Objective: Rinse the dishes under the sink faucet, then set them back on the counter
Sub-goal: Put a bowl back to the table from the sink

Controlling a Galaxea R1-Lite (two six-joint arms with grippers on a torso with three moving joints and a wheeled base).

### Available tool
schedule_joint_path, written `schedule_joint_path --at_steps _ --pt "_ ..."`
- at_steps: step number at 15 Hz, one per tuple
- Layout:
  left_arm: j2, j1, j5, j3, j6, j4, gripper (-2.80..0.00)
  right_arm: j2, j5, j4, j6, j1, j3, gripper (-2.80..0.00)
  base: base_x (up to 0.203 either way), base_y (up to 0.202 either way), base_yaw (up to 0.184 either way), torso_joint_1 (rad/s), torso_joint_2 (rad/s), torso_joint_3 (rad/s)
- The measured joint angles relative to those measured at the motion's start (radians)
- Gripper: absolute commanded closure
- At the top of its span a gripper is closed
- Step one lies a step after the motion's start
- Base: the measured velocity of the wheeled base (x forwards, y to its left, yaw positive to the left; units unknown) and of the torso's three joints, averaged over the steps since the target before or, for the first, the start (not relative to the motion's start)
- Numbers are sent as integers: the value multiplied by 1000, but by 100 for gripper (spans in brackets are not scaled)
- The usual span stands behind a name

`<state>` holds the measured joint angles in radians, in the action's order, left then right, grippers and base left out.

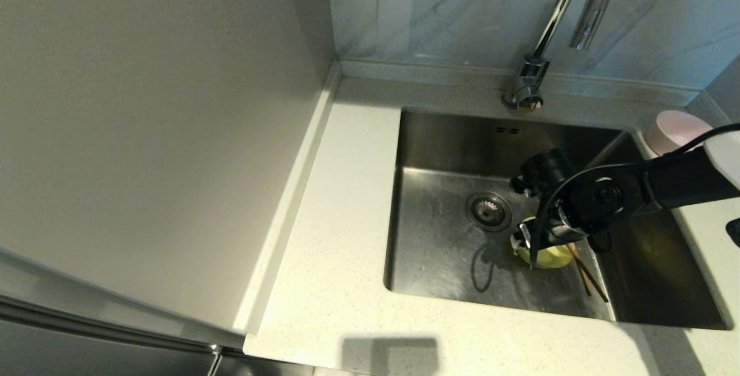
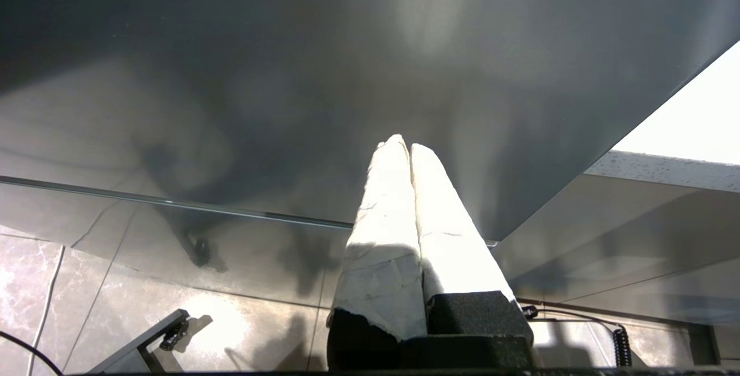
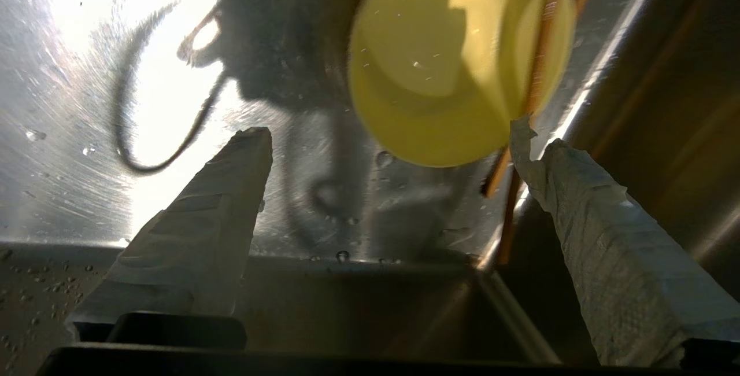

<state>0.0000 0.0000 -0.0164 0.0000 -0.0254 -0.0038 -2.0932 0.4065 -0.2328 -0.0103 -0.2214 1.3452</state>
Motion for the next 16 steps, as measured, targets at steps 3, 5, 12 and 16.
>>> schedule_joint_path --at_steps 3,5,12,16 --pt "0 0 0 0 0 0 0 -55 13 67 5 -15 4 -280 0 0 0 0 0 0" --pt "0 0 0 0 0 0 0 -87 29 106 5 -18 8 -280 0 0 0 0 0 0" --pt "0 0 0 0 0 0 0 -212 83 217 5 -13 77 -280 0 0 0 0 0 0" --pt "0 0 0 0 0 0 0 -256 91 217 3 5 116 -280 0 0 0 0 0 0"
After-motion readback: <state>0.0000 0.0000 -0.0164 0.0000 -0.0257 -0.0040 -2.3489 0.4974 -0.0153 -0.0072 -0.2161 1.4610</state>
